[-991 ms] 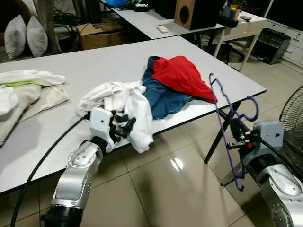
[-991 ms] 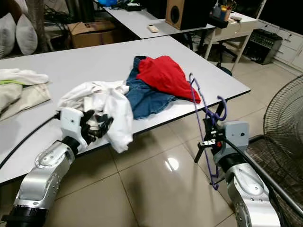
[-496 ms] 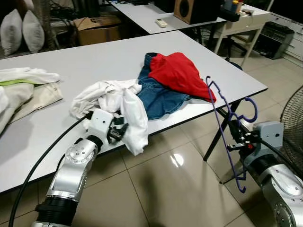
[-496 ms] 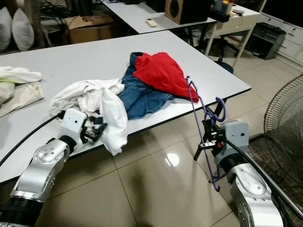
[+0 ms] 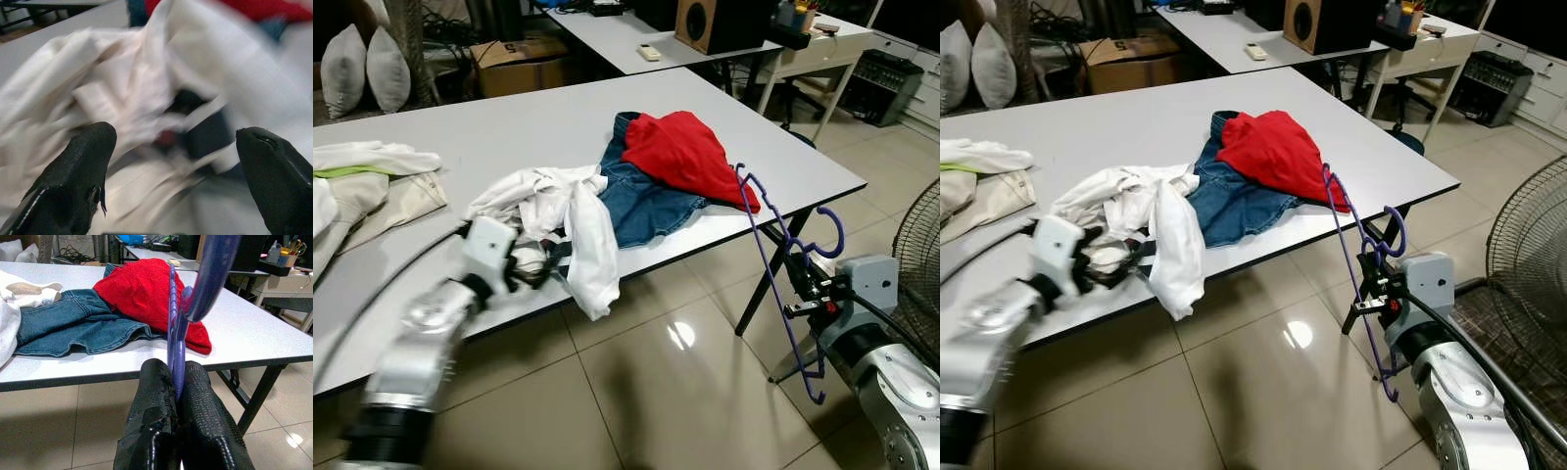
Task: Hang hanger
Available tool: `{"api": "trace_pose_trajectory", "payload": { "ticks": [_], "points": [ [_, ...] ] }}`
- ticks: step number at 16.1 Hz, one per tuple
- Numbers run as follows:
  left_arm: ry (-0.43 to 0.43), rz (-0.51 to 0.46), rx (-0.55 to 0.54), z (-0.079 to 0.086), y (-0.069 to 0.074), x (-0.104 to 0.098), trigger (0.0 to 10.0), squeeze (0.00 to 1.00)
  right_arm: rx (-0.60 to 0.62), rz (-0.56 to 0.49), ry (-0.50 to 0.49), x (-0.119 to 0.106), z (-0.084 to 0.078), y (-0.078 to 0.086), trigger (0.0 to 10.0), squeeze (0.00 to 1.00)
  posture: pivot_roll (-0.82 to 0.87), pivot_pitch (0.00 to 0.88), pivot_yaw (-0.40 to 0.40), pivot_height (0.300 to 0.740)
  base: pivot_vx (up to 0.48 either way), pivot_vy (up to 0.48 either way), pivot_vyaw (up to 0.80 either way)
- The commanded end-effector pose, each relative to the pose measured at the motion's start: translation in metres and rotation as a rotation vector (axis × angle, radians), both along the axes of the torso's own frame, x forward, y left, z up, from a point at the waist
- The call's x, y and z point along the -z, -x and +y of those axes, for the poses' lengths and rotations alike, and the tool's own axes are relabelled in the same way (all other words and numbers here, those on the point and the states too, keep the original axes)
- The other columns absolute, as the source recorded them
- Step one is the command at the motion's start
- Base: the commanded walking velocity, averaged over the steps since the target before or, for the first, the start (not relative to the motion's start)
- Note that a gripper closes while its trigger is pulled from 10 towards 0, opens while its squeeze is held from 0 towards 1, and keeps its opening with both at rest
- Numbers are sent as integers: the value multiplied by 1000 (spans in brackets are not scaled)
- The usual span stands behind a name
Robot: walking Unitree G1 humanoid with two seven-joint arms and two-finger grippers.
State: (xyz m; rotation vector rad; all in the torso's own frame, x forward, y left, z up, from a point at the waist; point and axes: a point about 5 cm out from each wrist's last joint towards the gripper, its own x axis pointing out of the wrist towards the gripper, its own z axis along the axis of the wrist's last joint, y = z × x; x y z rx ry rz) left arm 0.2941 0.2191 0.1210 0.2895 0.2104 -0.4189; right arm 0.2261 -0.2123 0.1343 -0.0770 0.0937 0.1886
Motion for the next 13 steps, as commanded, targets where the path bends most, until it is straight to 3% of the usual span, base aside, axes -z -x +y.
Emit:
{"api": "trace_pose_trajectory", "payload": {
  "ticks": [1, 3, 4, 5, 9, 13],
  "points": [
    [-84, 18, -16, 11, 1, 4, 10000, 0, -4, -2, 11, -1, -2, -1, 10000, 0, -209, 0, 8, 740, 0, 0, 0],
    [-157, 46, -20, 26, 1, 7, 10000, 0, -17, 2, 12, 0, 1, 1, 10000, 0, -212, 0, 14, 740, 0, 0, 0],
    [-178, 53, -14, 27, 1, 7, 3804, 0, -18, 5, 15, 1, 1, 2, 10000, 0, -216, 0, 18, 740, 0, 0, 0],
    [-180, 68, 3, 27, 1, 9, 1373, 0, -19, 7, 15, 1, 2, 3, 10000, 0, -218, 0, 21, 740, 0, 0, 0],
    [-155, 86, -22, 20, -3, 22, 0, 0, -28, 11, 15, 3, 5, 2, 10000, 0, -212, 0, 18, 740, 0, 0, 0],
    [-215, 110, -91, 27, -7, 30, 0, 0, -37, 12, 16, 4, 7, 1, 10000, 0, -210, 0, 23, 740, 0, 0, 0]
  ]
}}
